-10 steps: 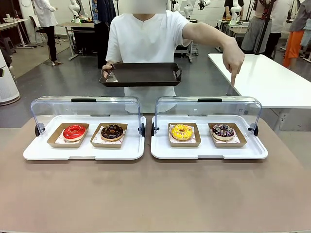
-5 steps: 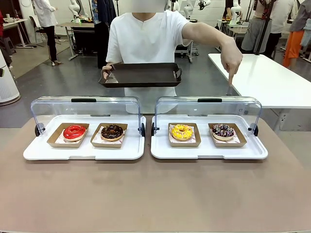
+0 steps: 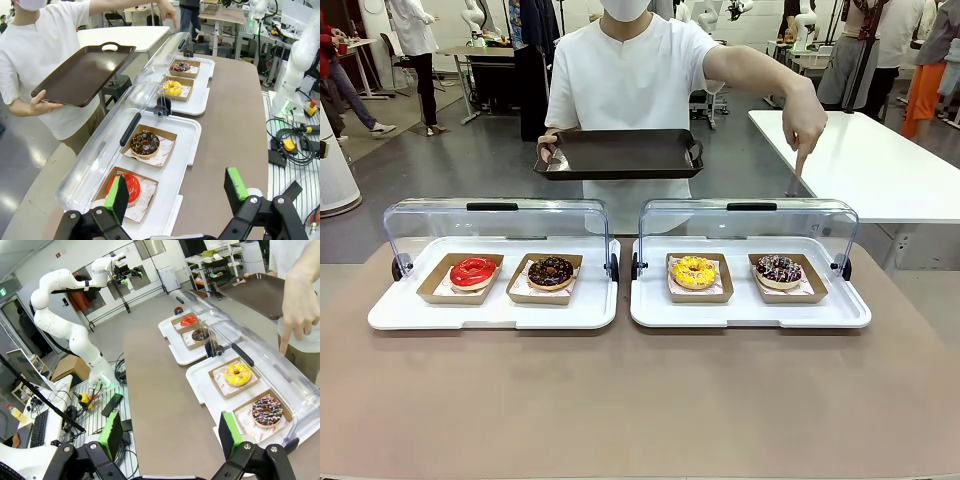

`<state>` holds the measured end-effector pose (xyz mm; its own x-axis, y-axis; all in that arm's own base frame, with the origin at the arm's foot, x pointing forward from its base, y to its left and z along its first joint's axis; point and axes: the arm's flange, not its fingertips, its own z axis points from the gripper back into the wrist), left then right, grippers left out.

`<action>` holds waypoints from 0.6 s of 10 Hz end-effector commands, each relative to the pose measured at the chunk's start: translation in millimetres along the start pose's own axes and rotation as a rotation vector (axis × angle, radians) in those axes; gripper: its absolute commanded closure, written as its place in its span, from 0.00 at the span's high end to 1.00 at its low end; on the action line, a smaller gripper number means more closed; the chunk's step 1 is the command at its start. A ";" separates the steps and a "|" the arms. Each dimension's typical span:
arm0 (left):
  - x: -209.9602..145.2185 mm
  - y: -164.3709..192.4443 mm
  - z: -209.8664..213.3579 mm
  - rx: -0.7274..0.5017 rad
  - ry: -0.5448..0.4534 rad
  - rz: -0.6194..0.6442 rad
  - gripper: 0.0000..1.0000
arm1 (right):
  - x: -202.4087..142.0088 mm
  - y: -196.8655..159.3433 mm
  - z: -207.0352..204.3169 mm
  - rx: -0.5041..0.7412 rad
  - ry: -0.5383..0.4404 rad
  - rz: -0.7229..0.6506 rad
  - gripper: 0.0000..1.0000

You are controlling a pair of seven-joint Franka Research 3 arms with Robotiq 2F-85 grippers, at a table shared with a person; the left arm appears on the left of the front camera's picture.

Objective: Provide the desired donut to the person.
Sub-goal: Pick up and lift the Paper togo box containing the Donut pointed at by the person.

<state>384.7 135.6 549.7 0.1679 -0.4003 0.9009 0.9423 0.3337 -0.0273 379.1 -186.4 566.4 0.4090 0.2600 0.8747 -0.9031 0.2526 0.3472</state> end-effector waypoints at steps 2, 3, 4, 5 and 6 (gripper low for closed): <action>0.8 0.0 0.0 0.001 -0.001 -0.001 1.00 | 0.7 -0.1 2.9 0.008 -0.014 0.012 1.00; 0.8 0.0 0.0 0.001 -0.001 -0.001 1.00 | 0.7 -0.1 2.9 0.008 -0.014 0.012 1.00; 0.8 0.0 0.0 0.001 -0.001 -0.001 1.00 | 0.7 -0.1 2.9 0.008 -0.014 0.012 1.00; 0.8 0.0 0.0 0.001 -0.001 -0.001 1.00 | 0.7 -0.1 2.9 0.008 -0.014 0.012 1.00; 0.8 0.0 0.0 0.001 -0.001 -0.001 1.00 | 0.7 -0.1 2.9 0.008 -0.014 0.012 1.00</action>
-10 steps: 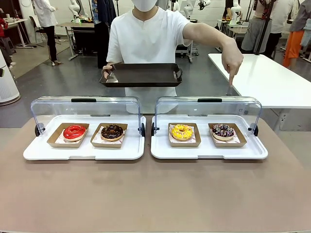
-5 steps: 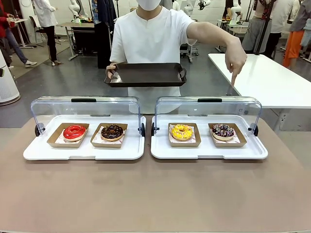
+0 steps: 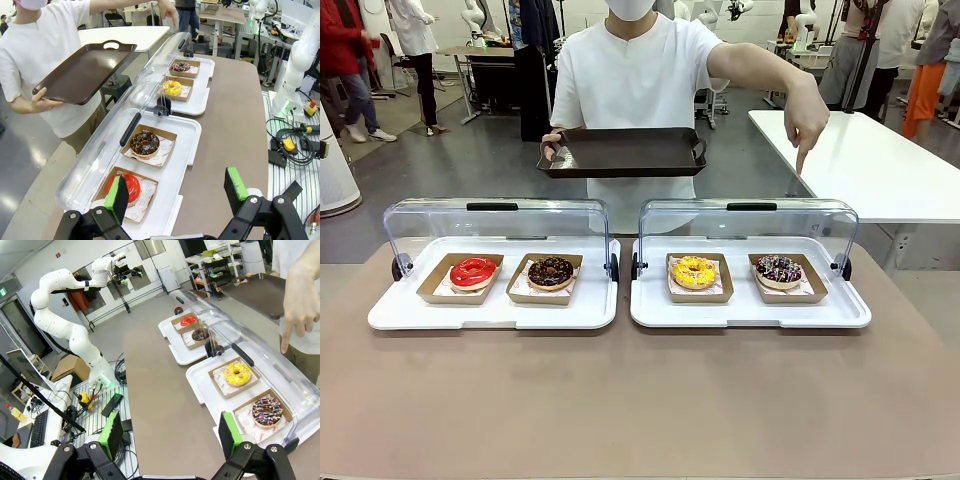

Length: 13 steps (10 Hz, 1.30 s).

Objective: Provide the desired donut to the person.
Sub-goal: Pick up and lift the Paper togo box containing the Donut pointed at by the person.

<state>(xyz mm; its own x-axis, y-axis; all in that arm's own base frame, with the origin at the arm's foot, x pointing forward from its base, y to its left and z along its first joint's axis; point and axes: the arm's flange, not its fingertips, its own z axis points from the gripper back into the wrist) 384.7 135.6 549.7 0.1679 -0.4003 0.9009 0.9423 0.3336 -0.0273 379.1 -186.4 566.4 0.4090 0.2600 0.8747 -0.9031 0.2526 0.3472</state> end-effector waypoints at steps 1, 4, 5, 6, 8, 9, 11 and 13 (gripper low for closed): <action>0.8 0.0 0.0 0.001 -0.001 -0.001 1.00 | 0.0 0.0 0.0 0.000 0.000 0.000 1.00; 0.8 0.0 0.0 0.001 -0.001 -0.001 1.00 | 63.4 34.3 -26.7 -0.091 0.352 0.007 1.00; 0.8 0.0 0.0 0.001 -0.001 -0.001 1.00 | 83.3 47.0 -39.2 -0.099 0.446 0.020 1.00; 0.8 0.0 0.0 0.001 -0.001 -0.001 1.00 | 100.3 58.3 -53.7 -0.117 0.539 0.036 1.00; 0.8 0.0 0.0 0.001 -0.001 -0.001 1.00 | 125.2 66.9 -89.3 -0.165 0.697 0.042 1.00; 0.8 0.0 0.0 0.001 -0.001 -0.001 1.00 | 130.9 65.6 -105.2 -0.187 0.757 0.043 1.00; 0.8 0.0 0.0 0.001 -0.001 -0.001 1.00 | 125.8 59.2 -138.9 -0.233 0.891 0.049 1.00; 0.8 0.0 0.0 0.001 -0.001 -0.001 1.00 | 105.1 53.8 -172.2 -0.252 1.020 0.079 1.00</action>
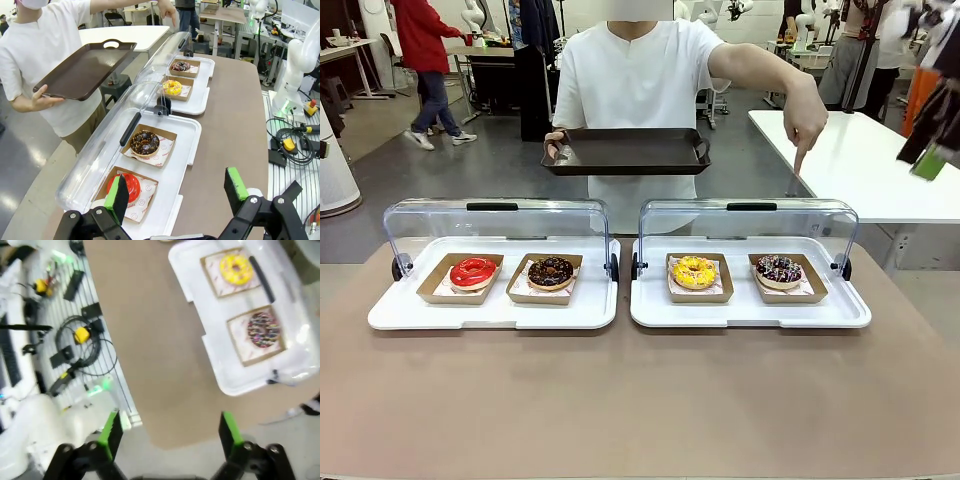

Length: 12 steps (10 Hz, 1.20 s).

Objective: Provide the desired donut to the person.
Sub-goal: Pick up and lift the Paper togo box containing the Donut pointed at by the person.

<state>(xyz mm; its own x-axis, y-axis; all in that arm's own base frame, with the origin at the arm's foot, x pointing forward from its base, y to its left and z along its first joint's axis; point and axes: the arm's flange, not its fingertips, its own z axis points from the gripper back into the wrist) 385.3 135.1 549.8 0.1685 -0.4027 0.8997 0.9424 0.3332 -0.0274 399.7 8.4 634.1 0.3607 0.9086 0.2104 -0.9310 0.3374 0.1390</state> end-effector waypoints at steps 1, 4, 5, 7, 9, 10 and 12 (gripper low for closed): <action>0.4 -0.4 0.5 0.001 -0.003 0.000 1.00 | 5.2 4.9 -31.4 -0.017 0.091 -0.008 1.00; 0.4 -0.4 0.5 0.001 -0.003 0.000 1.00 | 5.3 9.6 -57.7 0.006 0.113 0.027 1.00; 0.4 -0.4 0.5 0.001 -0.003 0.000 1.00 | 4.4 9.9 -59.4 0.001 0.111 0.032 1.00; 0.4 -0.4 0.5 0.001 -0.003 0.000 1.00 | 10.1 6.1 -58.6 0.037 0.102 0.036 1.00; 0.4 -0.4 0.5 0.001 -0.003 0.000 1.00 | 10.1 6.1 -58.6 0.037 0.102 0.036 1.00; 0.4 -0.4 0.5 0.001 -0.003 0.000 1.00 | 10.1 6.1 -58.6 0.037 0.102 0.036 1.00; 0.4 -0.4 0.5 0.001 -0.003 0.000 1.00 | 10.1 6.1 -58.6 0.037 0.102 0.036 1.00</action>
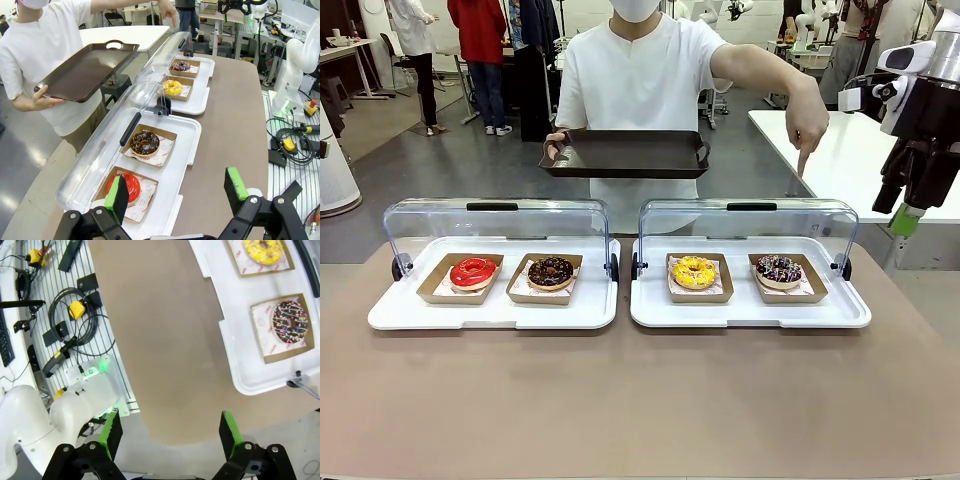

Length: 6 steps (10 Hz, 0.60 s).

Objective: Provide the desired donut to the person.
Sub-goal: Pick up and lift the Paper togo box containing the Donut pointed at by the person.

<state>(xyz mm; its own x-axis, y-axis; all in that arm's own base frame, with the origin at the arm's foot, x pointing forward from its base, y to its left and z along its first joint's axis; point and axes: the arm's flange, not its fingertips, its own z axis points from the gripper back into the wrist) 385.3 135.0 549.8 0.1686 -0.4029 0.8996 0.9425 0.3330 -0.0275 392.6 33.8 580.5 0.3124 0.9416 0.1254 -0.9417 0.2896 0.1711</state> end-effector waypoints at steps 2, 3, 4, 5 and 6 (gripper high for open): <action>0.4 -0.4 0.7 0.001 -0.004 0.000 1.00 | 1.4 8.4 -6.7 -0.106 0.028 0.081 1.00; 0.4 -0.4 0.7 0.001 -0.004 0.000 1.00 | 6.5 18.4 -14.6 -0.192 0.033 0.131 1.00; 0.4 -0.4 0.7 0.001 -0.004 0.000 1.00 | 12.7 26.9 -27.3 -0.223 0.029 0.201 1.00; 0.4 -0.4 0.7 0.001 -0.004 0.000 1.00 | 17.4 30.9 -42.5 -0.237 0.033 0.249 1.00; 0.4 -0.4 0.7 0.001 -0.004 0.000 1.00 | 21.2 33.0 -58.9 -0.218 0.041 0.293 1.00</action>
<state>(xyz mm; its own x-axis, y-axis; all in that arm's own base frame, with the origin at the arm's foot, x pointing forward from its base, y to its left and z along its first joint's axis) 385.4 134.9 549.8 0.1687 -0.4031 0.8994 0.9426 0.3329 -0.0276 367.4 74.4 555.3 0.0744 0.9918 0.1043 -0.9951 0.0807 -0.0576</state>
